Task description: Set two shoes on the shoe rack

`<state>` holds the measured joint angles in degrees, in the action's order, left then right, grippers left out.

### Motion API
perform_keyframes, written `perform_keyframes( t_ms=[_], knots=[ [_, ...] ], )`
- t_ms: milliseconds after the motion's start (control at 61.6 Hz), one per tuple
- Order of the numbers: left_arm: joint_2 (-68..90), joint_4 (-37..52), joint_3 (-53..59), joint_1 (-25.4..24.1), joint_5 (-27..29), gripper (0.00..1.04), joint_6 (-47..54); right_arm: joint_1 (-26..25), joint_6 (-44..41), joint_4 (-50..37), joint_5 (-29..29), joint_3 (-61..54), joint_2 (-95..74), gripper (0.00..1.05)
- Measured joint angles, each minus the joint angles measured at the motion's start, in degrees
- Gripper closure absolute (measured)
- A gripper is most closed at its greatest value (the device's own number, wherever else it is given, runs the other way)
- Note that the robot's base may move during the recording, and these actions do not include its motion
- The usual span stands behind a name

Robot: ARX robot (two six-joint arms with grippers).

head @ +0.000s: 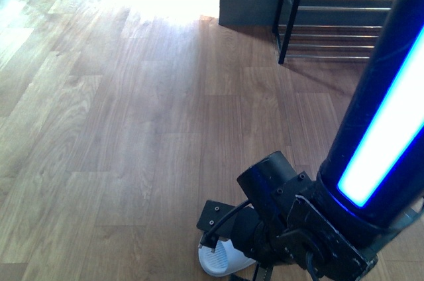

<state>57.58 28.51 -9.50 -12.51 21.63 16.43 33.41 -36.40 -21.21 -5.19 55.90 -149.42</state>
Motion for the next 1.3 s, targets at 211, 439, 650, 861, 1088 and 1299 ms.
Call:
perform_keyframes(
  t_ms=[211,439,650,861,1088,1299],
  knots=[
    [0.00,0.00,0.00,0.00,0.00,1.03,0.00,-4.11,-2.38,5.14,0.50,4.61,-4.35,0.09],
    [0.00,0.02,0.00,0.00,0.00,1.03,0.00,-1.53,-1.55,4.68,-2.60,7.91,-8.96,0.09],
    [0.00,0.00,0.00,0.00,0.00,1.03,0.00,-0.13,-0.94,2.40,-2.49,9.53,-10.47,0.24],
    [0.00,0.00,0.00,0.00,0.00,1.03,0.00,-0.09,-1.14,2.12,-1.36,10.14,-12.15,0.66],
    [0.00,0.00,0.00,0.00,0.00,1.03,0.00,-0.09,-1.11,0.79,-0.74,10.14,-12.22,0.94],
    [0.00,0.02,0.00,0.00,0.00,1.03,0.00,-0.72,0.59,-2.91,-0.94,8.28,-8.35,1.03]
  ],
)
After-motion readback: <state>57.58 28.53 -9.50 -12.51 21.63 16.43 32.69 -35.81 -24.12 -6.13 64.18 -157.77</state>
